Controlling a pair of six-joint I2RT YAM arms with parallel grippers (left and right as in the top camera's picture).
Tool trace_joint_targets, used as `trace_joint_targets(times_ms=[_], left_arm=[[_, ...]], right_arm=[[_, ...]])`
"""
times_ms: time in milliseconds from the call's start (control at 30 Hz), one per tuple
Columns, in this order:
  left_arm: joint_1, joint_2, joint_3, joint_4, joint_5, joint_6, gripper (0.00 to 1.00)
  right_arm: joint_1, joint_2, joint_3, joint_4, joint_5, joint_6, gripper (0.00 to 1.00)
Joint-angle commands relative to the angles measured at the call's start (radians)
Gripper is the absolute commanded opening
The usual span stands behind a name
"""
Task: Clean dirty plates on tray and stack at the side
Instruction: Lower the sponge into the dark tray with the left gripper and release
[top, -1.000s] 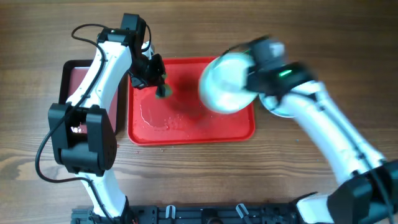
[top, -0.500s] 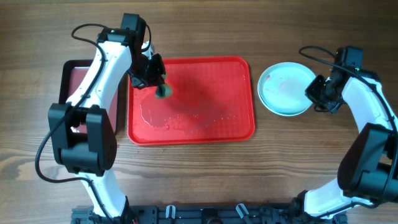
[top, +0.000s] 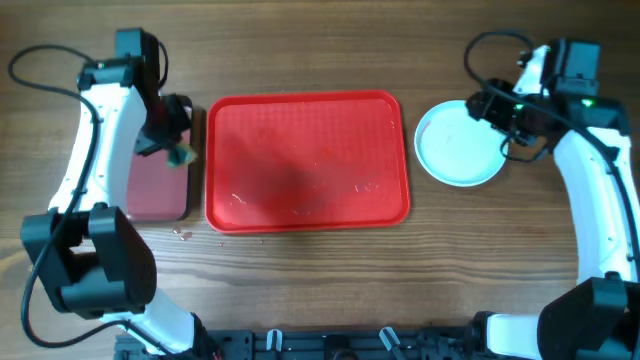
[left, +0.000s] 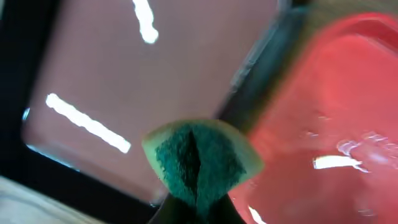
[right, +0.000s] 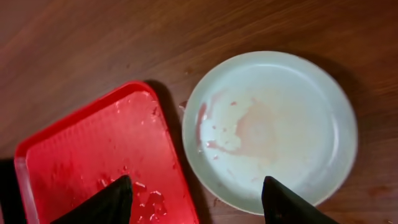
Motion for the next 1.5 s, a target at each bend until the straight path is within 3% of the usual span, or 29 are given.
trace_joint_targets(times_ms=[0,100,133,167,200,333,467,667,700,933,967,1000,1033,1100,1200,1300,1467], left_arm=[[0.071,-0.001,-0.177,0.191,-0.094,0.008,0.04],[0.124,-0.001,-0.307,0.369,-0.091,0.008,0.04],[0.13,-0.001,-0.312,0.379,-0.091,0.008,0.09],[0.13,-0.001,-0.312,0.388,-0.091,0.008,0.63],[0.13,-0.001,-0.312,0.398,-0.091,0.008,1.0],[0.129,-0.034,-0.299,0.366,-0.063,0.003,1.0],[0.129,-0.172,-0.23,0.252,0.103,-0.057,1.0],[0.129,-0.49,-0.229,0.123,0.658,-0.1,1.0],[0.129,-0.534,-0.229,0.109,0.693,-0.105,1.0],[0.129,-0.642,-0.229,0.1,0.66,-0.097,1.0],[0.129,-0.642,-0.229,0.1,0.66,-0.097,1.0],[0.129,-0.642,-0.229,0.1,0.66,-0.097,1.0],[0.129,-0.642,-0.229,0.1,0.66,-0.097,1.0],[0.129,-0.642,-0.229,0.1,0.66,-0.097,1.0],[0.129,-0.642,-0.229,0.1,0.66,-0.097,1.0],[0.129,-0.642,-0.229,0.1,0.66,-0.097,1.0],[0.129,-0.642,-0.229,0.1,0.66,-0.097,1.0]], right_arm=[[0.064,0.004,0.01,0.001,0.002,-0.047,0.68],[0.124,0.004,0.01,-0.017,0.071,-0.053,0.68],[0.13,0.004,0.01,-0.019,0.071,-0.053,0.68],[0.135,0.004,0.01,-0.019,0.071,-0.053,0.68],[0.138,0.004,0.01,-0.019,0.07,-0.053,0.68],[0.138,0.004,0.01,-0.018,0.07,-0.05,0.68],[0.138,0.004,0.01,-0.008,0.058,-0.05,0.68],[0.138,-0.001,0.01,0.002,0.047,-0.082,0.68],[0.138,-0.01,0.01,0.002,0.041,-0.095,0.67],[0.138,-0.285,0.013,-0.01,-0.032,-0.13,0.66],[0.138,-0.375,0.013,-0.024,-0.033,-0.127,0.87],[0.138,-0.436,0.013,-0.043,-0.044,-0.126,1.0],[0.138,-0.481,0.013,-0.053,-0.068,-0.121,1.0],[0.138,-0.591,0.013,-0.055,-0.143,0.06,1.0],[0.138,-0.703,0.013,-0.239,-0.045,0.068,1.0],[0.138,-0.737,0.013,-0.277,0.082,-0.005,1.0],[0.138,-0.771,-0.114,-0.021,0.056,-0.264,1.0]])
